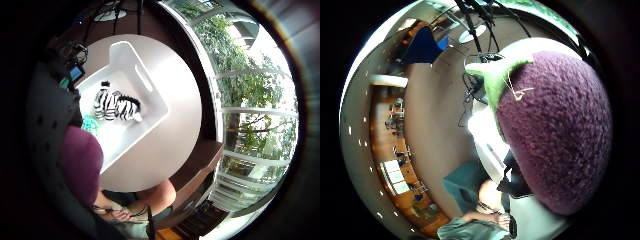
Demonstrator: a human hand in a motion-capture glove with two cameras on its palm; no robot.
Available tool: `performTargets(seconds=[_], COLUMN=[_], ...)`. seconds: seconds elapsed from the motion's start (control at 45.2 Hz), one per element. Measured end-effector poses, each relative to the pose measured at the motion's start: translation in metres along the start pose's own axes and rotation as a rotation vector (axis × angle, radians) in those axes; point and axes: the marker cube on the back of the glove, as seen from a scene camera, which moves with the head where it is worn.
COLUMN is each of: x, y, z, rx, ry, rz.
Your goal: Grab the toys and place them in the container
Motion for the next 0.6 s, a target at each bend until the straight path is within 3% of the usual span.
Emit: performTargets(seconds=[0.332, 0.597], x=[0.005, 0.012], y=[0.002, 0.019], z=[0.004, 0.002], rx=[-0.119, -0.085], ry=[0.047, 0.032], rz=[0.065, 0.049])
